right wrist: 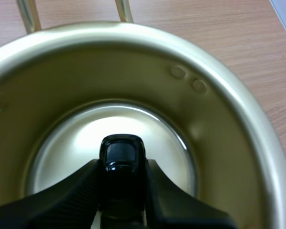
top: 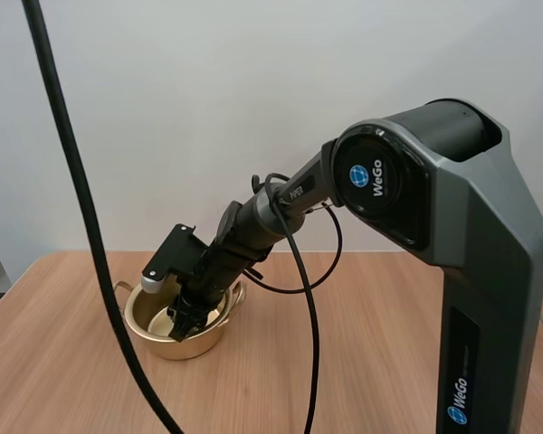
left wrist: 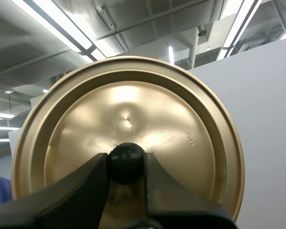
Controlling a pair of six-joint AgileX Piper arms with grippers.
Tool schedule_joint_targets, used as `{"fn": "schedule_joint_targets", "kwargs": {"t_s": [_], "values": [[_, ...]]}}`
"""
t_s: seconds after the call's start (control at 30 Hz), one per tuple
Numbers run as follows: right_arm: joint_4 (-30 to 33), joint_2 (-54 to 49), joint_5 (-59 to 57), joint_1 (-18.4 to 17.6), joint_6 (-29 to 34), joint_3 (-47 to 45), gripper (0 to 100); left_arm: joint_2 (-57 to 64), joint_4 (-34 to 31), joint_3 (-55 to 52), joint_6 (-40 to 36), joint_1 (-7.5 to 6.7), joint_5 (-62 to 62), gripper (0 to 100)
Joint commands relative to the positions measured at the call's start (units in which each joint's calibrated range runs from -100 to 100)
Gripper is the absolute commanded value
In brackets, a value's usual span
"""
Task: Open the pot, put the car inside, and close it
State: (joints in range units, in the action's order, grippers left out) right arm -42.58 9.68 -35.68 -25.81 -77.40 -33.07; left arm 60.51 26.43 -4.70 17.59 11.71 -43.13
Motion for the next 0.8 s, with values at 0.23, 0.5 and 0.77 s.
{"fn": "schedule_joint_targets", "kwargs": {"t_s": [0.23, 0.5, 0.77], "values": [[-0.31, 0.01, 0.69, 0.02, -0.01, -0.08, 58, 0.07, 0.12, -0.04, 0.05, 0.01, -0.06, 0], [-0.81, -0.39, 0.69, 0.02, -0.01, 0.05, 61, 0.07, 0.06, -0.04, 0.05, 0.01, -0.3, 0], [-1.46, -7.08, 2.58, 0.02, -0.01, 0.05, 31, 0.07, 0.06, -0.04, 0.05, 0.01, -0.71, 0]]}}
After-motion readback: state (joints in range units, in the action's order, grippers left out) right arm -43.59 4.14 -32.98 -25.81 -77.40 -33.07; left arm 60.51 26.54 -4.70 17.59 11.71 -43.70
